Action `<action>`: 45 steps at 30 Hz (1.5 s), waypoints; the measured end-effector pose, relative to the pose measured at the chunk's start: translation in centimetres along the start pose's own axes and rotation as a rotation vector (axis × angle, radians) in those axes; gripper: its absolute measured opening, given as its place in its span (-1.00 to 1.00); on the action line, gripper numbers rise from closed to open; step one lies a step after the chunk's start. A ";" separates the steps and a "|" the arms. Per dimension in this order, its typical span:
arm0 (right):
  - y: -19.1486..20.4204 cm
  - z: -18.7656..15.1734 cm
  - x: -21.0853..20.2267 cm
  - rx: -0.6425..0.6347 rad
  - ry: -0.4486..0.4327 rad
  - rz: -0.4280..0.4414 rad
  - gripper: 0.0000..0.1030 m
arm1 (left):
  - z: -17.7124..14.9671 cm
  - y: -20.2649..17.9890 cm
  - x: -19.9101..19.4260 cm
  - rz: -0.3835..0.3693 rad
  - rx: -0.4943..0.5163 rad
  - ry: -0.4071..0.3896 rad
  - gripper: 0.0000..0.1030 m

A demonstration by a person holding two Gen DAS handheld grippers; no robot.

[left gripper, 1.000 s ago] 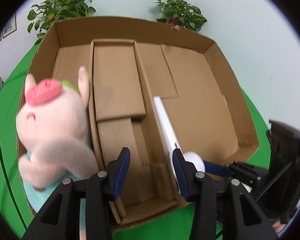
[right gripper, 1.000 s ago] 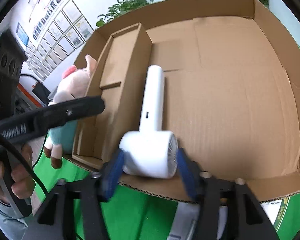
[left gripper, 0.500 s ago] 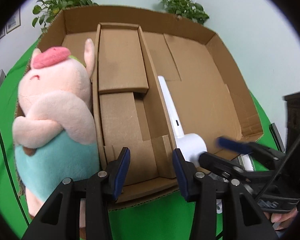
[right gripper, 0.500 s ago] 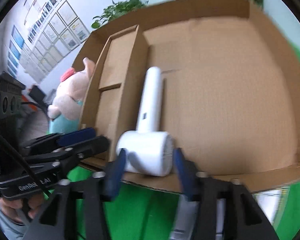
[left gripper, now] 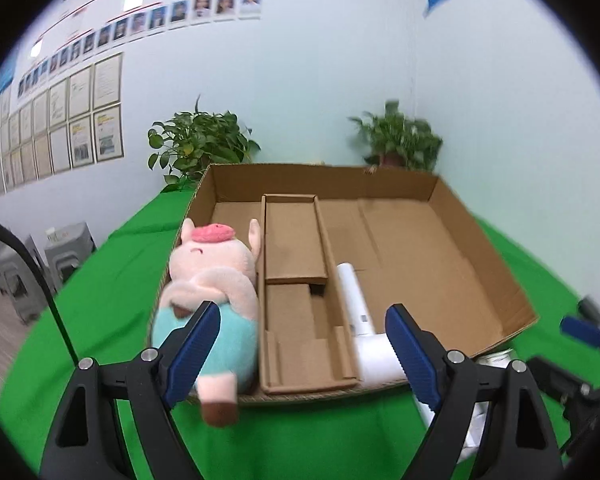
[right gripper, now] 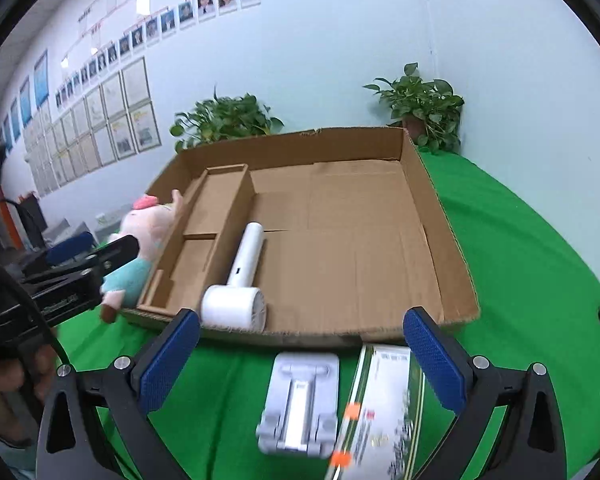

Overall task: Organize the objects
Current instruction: 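Open the right gripper and withdraw from the box, then move the right gripper to the white phone stand and grasp it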

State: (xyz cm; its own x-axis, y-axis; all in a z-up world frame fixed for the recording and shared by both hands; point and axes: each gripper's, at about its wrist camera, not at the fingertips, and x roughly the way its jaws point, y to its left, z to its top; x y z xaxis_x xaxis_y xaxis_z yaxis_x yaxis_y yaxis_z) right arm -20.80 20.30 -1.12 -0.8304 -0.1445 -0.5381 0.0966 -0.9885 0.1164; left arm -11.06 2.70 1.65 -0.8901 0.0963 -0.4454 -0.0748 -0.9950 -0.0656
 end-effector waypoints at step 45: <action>1.5 -12.7 -0.1 -0.112 0.314 0.194 0.99 | -5.5 -1.1 0.7 -0.211 -0.056 0.225 0.68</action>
State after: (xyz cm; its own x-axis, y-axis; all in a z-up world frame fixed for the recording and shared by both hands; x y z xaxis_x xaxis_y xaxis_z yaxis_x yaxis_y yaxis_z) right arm -13.62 18.25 -11.49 -0.5844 -0.3187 -0.7463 0.3092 -0.9377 0.1583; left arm -9.14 4.05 -3.50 -0.7349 0.3099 -0.6032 -0.2172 -0.9502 -0.2236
